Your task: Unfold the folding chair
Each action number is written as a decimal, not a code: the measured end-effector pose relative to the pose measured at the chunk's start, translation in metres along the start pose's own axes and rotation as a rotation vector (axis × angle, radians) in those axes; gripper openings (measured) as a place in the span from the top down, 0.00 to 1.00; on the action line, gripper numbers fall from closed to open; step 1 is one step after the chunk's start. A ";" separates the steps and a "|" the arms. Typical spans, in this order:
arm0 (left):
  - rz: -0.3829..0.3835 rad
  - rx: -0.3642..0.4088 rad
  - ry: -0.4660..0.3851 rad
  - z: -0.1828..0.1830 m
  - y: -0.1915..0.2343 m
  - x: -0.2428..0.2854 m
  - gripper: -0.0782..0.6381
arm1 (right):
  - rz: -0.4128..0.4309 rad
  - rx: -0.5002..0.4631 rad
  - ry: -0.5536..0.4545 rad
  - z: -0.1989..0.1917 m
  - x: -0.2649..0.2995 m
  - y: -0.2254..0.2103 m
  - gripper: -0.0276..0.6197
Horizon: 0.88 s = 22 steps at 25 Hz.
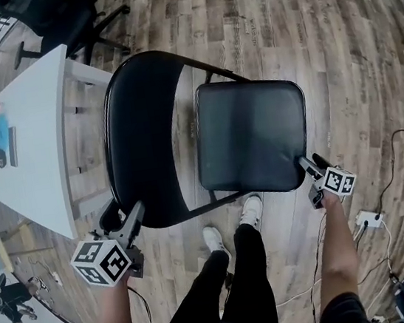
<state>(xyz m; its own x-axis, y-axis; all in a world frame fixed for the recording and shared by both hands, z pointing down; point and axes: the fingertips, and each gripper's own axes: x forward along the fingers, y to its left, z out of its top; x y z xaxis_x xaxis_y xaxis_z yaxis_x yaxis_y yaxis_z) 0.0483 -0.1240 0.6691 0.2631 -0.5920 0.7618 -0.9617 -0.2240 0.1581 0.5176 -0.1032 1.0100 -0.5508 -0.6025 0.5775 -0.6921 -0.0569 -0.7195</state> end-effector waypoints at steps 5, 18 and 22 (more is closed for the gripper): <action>-0.005 0.005 -0.101 0.006 -0.006 -0.084 0.58 | -0.138 -0.273 -0.088 0.008 -0.082 0.098 0.37; -0.266 0.054 -0.404 -0.028 -0.084 -0.250 0.88 | -0.213 -0.763 -0.458 -0.085 -0.298 0.509 0.93; -0.316 0.036 -0.399 -0.074 -0.096 -0.310 0.88 | -0.343 -0.794 -0.439 -0.148 -0.335 0.558 0.93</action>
<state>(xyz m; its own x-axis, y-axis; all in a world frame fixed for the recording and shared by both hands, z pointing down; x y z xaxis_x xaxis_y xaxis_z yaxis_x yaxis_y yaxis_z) 0.0533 0.1389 0.4641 0.5566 -0.7388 0.3799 -0.8288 -0.4625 0.3150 0.2468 0.1848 0.4723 -0.1490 -0.9058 0.3966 -0.9848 0.1723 0.0236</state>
